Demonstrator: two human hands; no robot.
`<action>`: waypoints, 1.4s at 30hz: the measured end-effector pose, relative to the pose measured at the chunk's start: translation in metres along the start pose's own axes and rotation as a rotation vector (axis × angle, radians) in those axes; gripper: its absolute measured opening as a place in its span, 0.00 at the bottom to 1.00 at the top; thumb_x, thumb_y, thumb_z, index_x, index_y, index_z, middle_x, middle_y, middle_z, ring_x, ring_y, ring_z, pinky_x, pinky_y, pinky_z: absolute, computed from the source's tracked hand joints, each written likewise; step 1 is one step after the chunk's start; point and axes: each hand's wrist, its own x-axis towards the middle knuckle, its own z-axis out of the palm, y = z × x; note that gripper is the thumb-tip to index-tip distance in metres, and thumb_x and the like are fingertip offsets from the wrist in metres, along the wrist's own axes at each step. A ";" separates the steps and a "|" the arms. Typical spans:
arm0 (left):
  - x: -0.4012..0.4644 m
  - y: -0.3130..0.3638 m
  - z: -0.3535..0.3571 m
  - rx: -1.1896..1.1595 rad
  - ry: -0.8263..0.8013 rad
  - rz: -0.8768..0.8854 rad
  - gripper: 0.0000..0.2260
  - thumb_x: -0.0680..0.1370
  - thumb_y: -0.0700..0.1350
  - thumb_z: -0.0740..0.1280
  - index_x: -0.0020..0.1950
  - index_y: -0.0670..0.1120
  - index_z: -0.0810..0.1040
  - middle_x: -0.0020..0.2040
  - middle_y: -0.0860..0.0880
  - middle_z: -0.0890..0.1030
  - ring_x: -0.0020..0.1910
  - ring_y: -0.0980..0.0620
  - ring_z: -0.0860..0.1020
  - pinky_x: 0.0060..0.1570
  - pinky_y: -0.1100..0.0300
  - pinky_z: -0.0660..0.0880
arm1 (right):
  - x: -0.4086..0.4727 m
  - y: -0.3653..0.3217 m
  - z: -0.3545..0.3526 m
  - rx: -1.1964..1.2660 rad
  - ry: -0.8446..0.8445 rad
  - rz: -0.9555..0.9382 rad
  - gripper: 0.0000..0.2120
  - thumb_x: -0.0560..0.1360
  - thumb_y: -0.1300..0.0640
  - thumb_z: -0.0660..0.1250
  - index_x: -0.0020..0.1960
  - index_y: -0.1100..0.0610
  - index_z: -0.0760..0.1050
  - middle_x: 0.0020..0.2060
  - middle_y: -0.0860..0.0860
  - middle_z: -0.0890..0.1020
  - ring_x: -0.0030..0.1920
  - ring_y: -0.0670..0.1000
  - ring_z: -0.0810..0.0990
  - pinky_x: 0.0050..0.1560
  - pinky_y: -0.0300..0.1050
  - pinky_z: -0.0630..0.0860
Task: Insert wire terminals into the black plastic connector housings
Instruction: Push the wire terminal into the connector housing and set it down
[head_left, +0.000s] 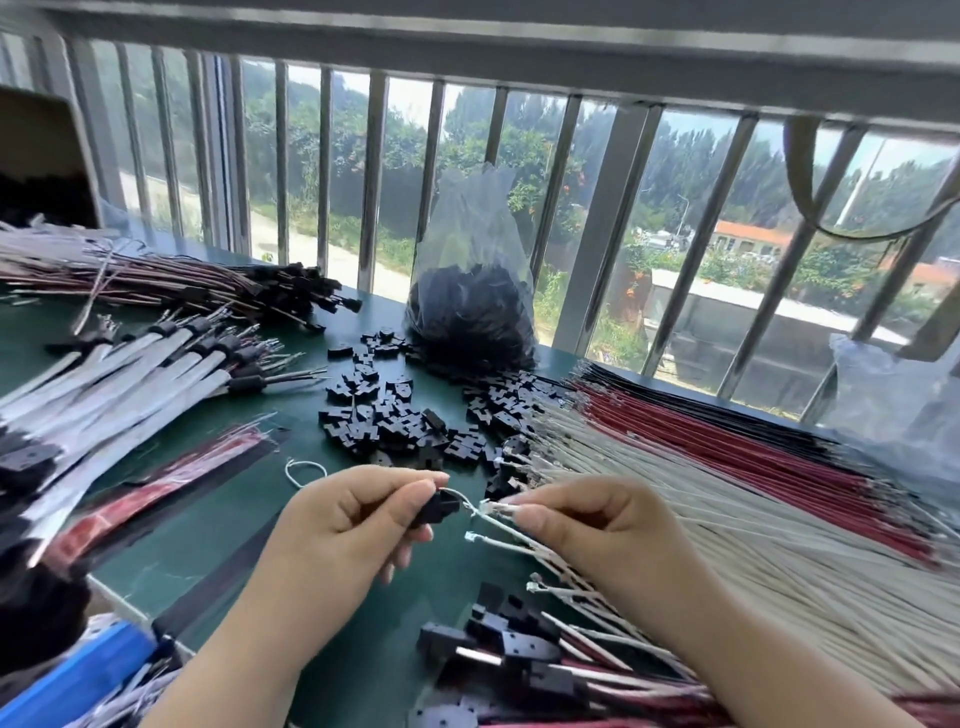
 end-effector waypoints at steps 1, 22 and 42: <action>0.000 0.000 0.000 -0.016 -0.026 -0.022 0.11 0.64 0.54 0.68 0.44 0.59 0.84 0.33 0.46 0.83 0.27 0.56 0.76 0.30 0.66 0.75 | 0.000 0.002 0.000 -0.019 0.005 -0.011 0.06 0.67 0.45 0.71 0.41 0.44 0.84 0.35 0.52 0.84 0.31 0.54 0.77 0.34 0.38 0.75; -0.010 0.009 -0.001 -0.002 -0.120 -0.073 0.16 0.51 0.49 0.76 0.39 0.54 0.85 0.37 0.47 0.85 0.34 0.54 0.82 0.35 0.65 0.79 | 0.002 0.012 0.001 -0.061 -0.057 -0.068 0.07 0.71 0.52 0.65 0.36 0.48 0.80 0.28 0.59 0.71 0.30 0.52 0.67 0.34 0.42 0.66; -0.006 0.005 -0.005 -0.092 -0.152 -0.164 0.20 0.50 0.45 0.81 0.40 0.48 0.85 0.37 0.41 0.85 0.31 0.48 0.82 0.32 0.65 0.78 | -0.001 0.010 0.002 -0.156 -0.043 -0.135 0.06 0.72 0.56 0.68 0.38 0.50 0.81 0.30 0.41 0.77 0.29 0.40 0.72 0.33 0.30 0.67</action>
